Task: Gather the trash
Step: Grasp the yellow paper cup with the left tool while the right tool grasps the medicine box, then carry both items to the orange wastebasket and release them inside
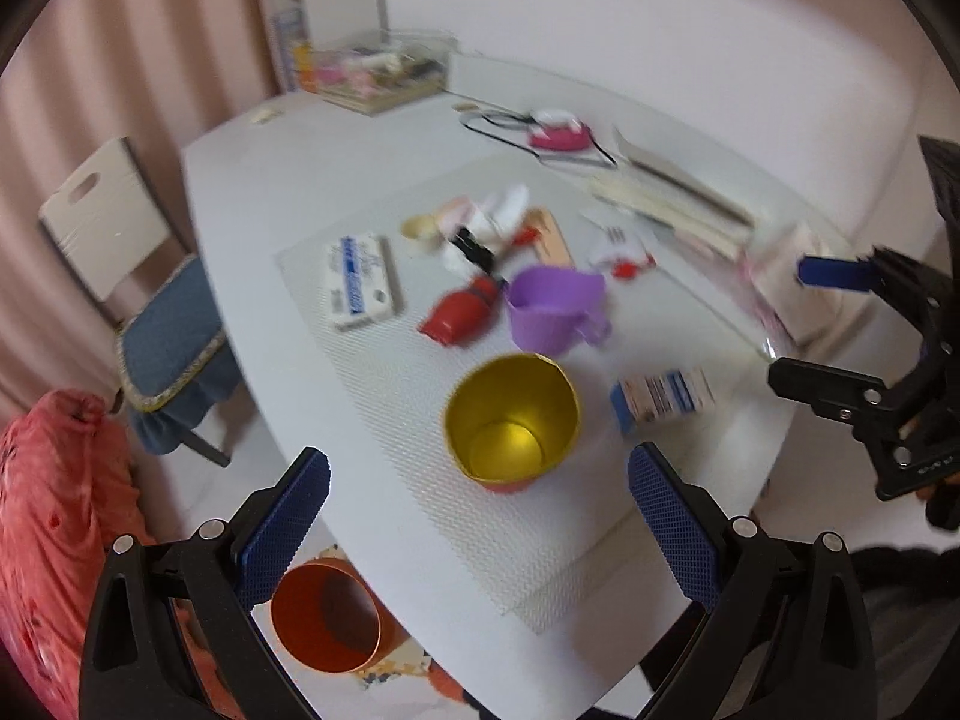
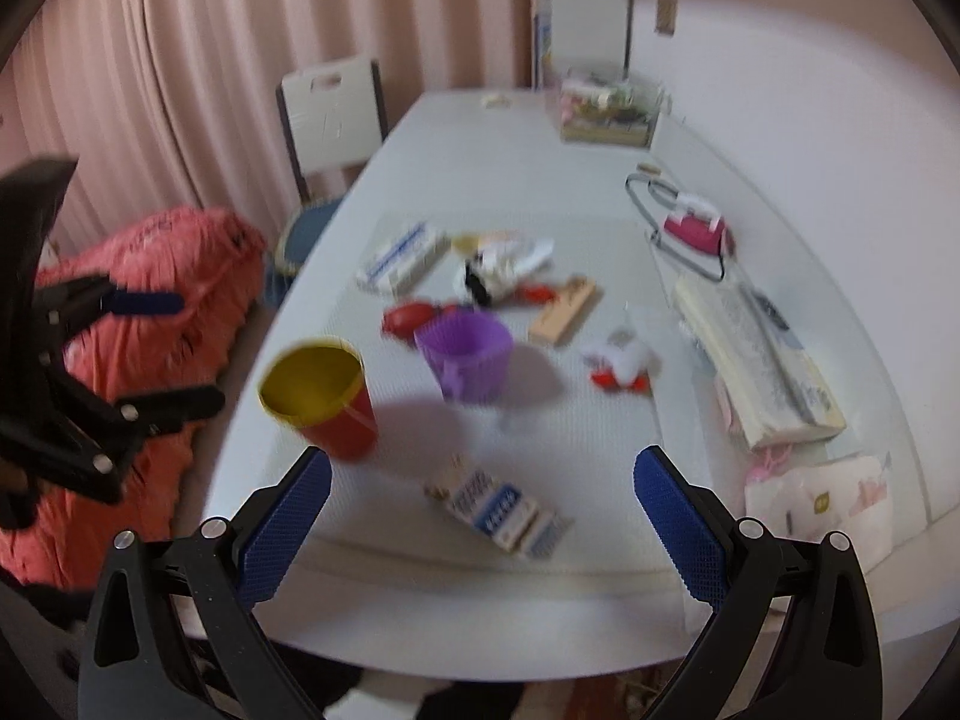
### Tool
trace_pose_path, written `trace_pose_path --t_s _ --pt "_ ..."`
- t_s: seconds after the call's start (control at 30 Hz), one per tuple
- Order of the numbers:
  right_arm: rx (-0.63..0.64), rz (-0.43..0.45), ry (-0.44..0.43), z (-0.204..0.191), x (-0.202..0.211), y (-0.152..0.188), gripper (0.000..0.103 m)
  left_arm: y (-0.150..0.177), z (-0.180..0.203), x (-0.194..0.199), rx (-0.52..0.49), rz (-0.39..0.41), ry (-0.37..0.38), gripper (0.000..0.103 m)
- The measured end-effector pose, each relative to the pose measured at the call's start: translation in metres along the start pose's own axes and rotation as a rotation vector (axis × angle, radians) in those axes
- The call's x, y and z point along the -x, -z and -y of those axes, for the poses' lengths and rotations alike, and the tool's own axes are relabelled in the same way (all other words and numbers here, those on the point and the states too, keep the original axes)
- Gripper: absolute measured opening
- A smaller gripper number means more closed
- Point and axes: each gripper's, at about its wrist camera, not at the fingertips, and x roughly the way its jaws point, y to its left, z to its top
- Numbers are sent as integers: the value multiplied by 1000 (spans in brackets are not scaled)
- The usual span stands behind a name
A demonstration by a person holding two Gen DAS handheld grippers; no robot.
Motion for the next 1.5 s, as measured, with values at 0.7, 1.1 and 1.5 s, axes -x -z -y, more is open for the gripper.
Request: trace_pose_path --t_s 0.7,1.1,1.5 --pt "368 -142 -24 4 -106 16 98 -10 -7 -80 -322 -73 202 98" --pt "433 -262 -127 3 -143 17 71 -16 -13 -101 -348 -98 311 86" --pt "300 -269 -224 10 -134 12 38 -10 -20 -105 -248 -150 361 53"
